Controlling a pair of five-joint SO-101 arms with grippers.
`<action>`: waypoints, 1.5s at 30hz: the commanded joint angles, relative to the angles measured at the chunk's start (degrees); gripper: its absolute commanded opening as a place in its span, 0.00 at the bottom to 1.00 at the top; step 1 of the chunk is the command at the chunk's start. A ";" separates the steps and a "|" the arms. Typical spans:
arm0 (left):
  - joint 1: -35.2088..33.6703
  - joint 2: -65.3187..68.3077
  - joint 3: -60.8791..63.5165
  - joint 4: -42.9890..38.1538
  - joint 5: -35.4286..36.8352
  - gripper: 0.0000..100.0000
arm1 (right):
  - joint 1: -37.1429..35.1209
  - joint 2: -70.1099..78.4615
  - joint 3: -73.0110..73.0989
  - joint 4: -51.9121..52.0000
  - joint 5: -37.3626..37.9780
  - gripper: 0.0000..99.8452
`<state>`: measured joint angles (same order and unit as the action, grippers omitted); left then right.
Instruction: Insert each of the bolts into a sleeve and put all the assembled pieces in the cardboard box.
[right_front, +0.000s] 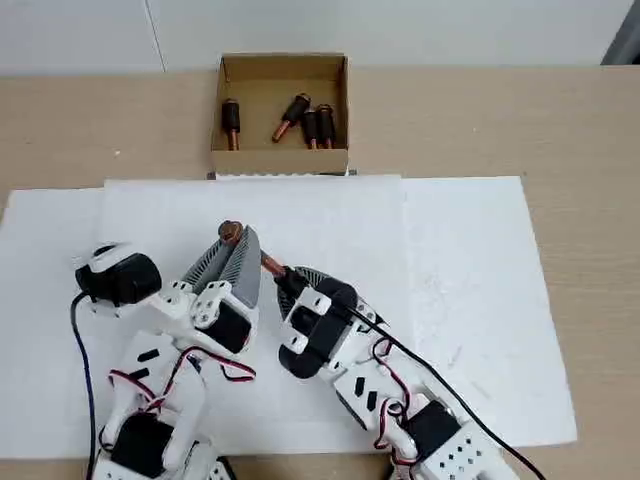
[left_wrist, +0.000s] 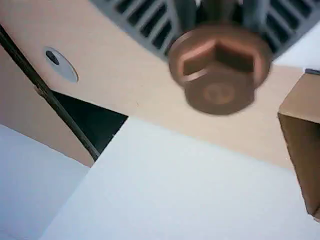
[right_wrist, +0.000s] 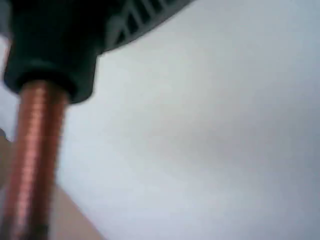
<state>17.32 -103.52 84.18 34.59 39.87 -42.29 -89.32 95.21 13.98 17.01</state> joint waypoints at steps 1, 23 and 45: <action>0.18 -0.53 0.66 -1.49 0.35 0.01 | -0.84 -0.57 -0.79 -1.45 0.53 0.00; 8.35 -0.53 1.54 9.41 -5.89 0.01 | -0.57 -0.57 -1.76 -1.45 3.52 0.00; 2.99 -0.53 -3.65 9.41 -17.32 0.17 | 1.19 -0.57 0.00 -1.36 3.52 0.00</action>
<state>20.48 -103.43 84.00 43.91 23.16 -41.85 -89.23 95.65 14.07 20.18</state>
